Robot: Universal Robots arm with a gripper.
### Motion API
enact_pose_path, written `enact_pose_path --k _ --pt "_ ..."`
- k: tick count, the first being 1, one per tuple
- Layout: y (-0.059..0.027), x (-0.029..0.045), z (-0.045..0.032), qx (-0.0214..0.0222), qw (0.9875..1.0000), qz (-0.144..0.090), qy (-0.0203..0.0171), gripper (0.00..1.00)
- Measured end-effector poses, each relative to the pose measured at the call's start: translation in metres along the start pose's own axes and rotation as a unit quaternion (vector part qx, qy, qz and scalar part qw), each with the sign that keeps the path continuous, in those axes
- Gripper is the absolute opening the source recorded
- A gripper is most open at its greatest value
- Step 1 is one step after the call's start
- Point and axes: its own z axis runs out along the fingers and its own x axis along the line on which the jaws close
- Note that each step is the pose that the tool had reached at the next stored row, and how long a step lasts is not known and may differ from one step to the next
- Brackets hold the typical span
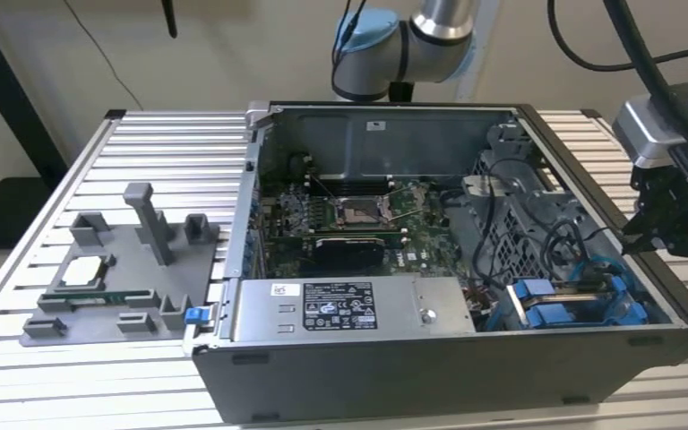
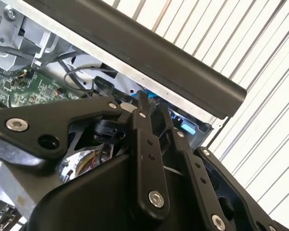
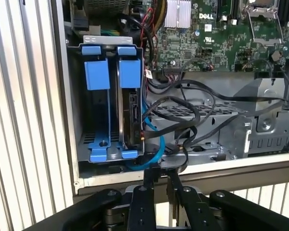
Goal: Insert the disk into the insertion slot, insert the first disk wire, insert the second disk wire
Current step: 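Insert the first disk wire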
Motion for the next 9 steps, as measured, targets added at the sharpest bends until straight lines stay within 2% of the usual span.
enact_pose_path --k 3,9 --pt "0.0003 0.0006 0.0024 0.0024 1.0000 -0.001 -0.0001 1.00" --pt "-0.0001 0.0090 0.0005 0.0020 1.0000 0.000 0.0000 1.00"
